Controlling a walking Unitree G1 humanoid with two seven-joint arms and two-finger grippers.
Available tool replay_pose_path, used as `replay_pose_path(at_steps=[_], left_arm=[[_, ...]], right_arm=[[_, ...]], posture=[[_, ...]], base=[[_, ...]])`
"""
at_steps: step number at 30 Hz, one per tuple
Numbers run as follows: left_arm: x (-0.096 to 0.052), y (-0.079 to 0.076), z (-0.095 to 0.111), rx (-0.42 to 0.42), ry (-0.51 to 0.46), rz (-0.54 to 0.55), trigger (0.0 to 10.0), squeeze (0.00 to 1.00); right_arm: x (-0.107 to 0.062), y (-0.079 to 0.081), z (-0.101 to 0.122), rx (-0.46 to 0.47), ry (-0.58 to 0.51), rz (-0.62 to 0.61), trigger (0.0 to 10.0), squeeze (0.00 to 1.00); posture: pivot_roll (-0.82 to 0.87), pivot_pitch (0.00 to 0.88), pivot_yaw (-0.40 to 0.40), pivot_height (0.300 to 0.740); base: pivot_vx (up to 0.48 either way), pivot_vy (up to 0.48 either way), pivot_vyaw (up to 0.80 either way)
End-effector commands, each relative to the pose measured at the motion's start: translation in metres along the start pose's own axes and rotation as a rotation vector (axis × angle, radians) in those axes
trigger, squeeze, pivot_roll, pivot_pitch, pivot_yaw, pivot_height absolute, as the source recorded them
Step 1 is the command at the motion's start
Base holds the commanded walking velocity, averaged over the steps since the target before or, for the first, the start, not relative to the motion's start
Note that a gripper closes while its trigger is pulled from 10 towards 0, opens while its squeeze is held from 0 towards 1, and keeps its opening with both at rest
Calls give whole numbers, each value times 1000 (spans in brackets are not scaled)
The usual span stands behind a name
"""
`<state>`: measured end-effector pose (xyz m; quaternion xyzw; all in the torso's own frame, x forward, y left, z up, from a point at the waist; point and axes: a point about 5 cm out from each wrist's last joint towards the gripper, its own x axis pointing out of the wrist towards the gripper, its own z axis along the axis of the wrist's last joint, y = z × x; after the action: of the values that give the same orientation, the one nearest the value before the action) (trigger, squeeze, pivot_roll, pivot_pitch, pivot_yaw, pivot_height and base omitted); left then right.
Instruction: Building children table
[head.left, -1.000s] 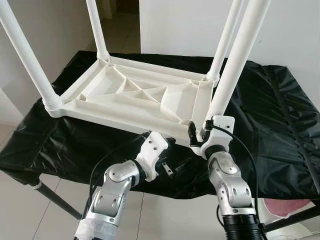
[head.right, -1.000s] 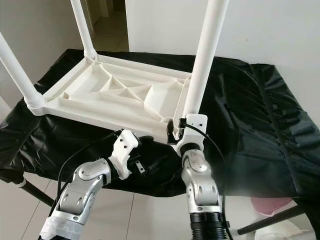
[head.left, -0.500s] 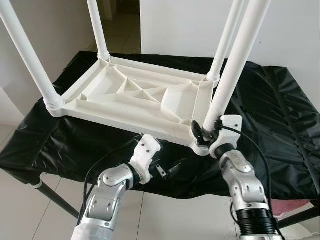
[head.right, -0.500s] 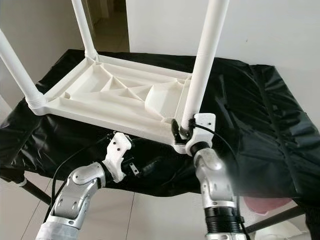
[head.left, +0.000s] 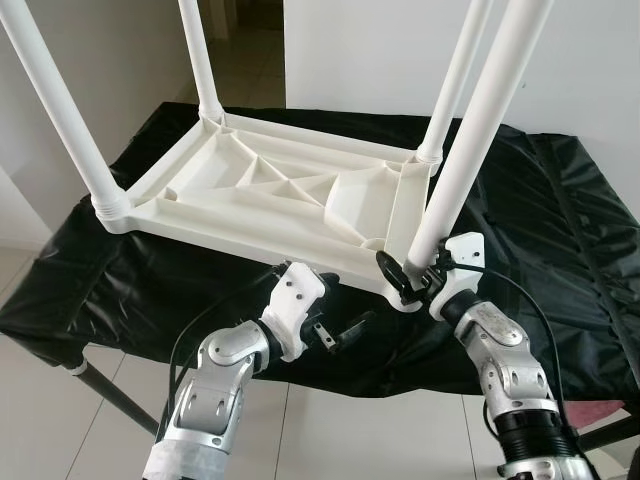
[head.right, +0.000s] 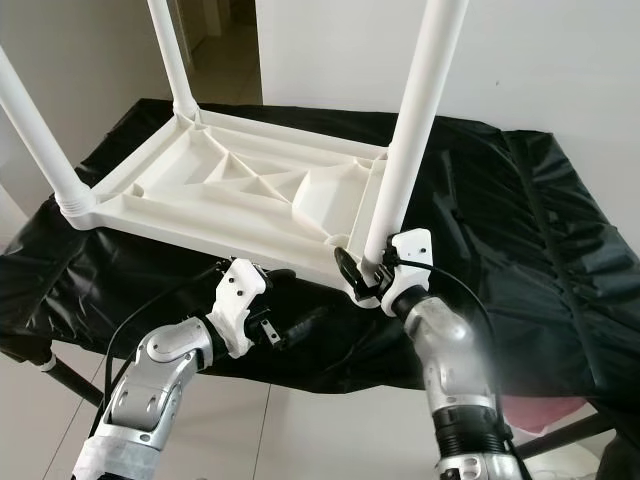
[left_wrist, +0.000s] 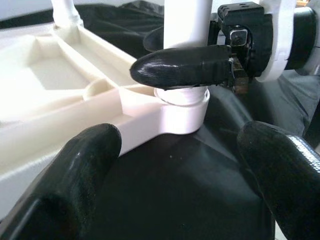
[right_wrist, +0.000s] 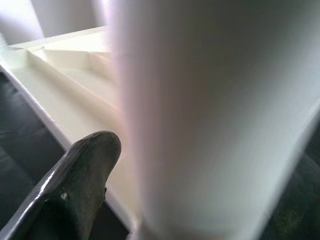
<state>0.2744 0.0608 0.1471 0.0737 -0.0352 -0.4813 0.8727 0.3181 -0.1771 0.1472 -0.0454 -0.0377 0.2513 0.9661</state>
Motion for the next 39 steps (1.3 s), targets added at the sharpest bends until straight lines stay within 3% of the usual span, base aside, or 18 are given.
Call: replay_pose_path(at_steps=[1, 5, 6, 7, 8, 9, 10, 11, 13, 21, 22, 32, 34, 39], left_arm=[[0, 8, -3, 11, 19, 167, 10000, 0], [1, 9, -2, 16, 16, 165, 10000, 0], [1, 9, -2, 16, 15, 164, 10000, 0], [1, 9, -2, 16, 15, 164, 10000, 0], [1, 9, -2, 16, 15, 164, 10000, 0], [2, 8, -2, 16, 14, 165, 10000, 0], [2, 8, -2, 16, 14, 165, 10000, 0], [2, 9, -2, 16, 13, 166, 10000, 0], [2, 9, -1, 16, 12, 168, 10000, 0], [2, 6, -3, 11, 12, 173, 10000, 0], [2, 6, -3, 7, 11, 177, 10000, 0], [3, 1, -5, -12, 8, 168, 10000, 0], [1, -1, -6, -14, 16, 157, 10000, 0], [1, 0, -6, -12, 20, 154, 10000, 0]], right_arm=[[1, 1, -2, -21, 5, 34, 10000, 0], [3, -6, -3, -66, 14, 81, 10000, 0], [4, -9, -3, -93, 20, 103, 9412, 0], [5, -10, -3, -105, 25, 123, 4902, 0], [5, -10, -3, -105, 25, 123, 4902, 0], [6, -10, -2, -116, 30, 145, 2000, 0], [6, -10, -2, -116, 30, 145, 2000, 0], [7, -11, -2, -125, 35, 162, 431, 0], [7, -10, -2, -124, 38, 175, 0, 0], [3, -12, -8, -98, 50, 173, 0, 0], [2, -13, -11, -101, 64, 148, 10000, 0], [-1, -9, -16, -89, 83, 7, 10000, 0], [-5, 2, -12, -65, 54, -88, 10000, 0], [-7, 13, -10, -68, 37, -167, 10000, 0]], posture=[[-47, 40, 3, 740], [-45, 37, 4, 740], [-46, 37, 4, 740], [-46, 37, 4, 740], [-46, 37, 4, 740], [-44, 38, 0, 740], [-44, 38, 0, 740], [-43, 40, -6, 740], [-42, 42, -9, 740], [-41, 52, -17, 740], [-44, 53, -20, 740], [-74, 76, -10, 740], [-80, 87, -1, 740], [-88, 90, 7, 740]], base=[[0, 0, 0], [0, 0, 0], [0, 0, 0], [0, 0, 0], [0, 0, 0], [0, 0, 0], [0, 0, 0], [0, 0, 0], [0, 0, 0], [0, 0, 0], [0, 0, 0], [0, 0, 0], [0, 0, 0], [0, 0, 0]])
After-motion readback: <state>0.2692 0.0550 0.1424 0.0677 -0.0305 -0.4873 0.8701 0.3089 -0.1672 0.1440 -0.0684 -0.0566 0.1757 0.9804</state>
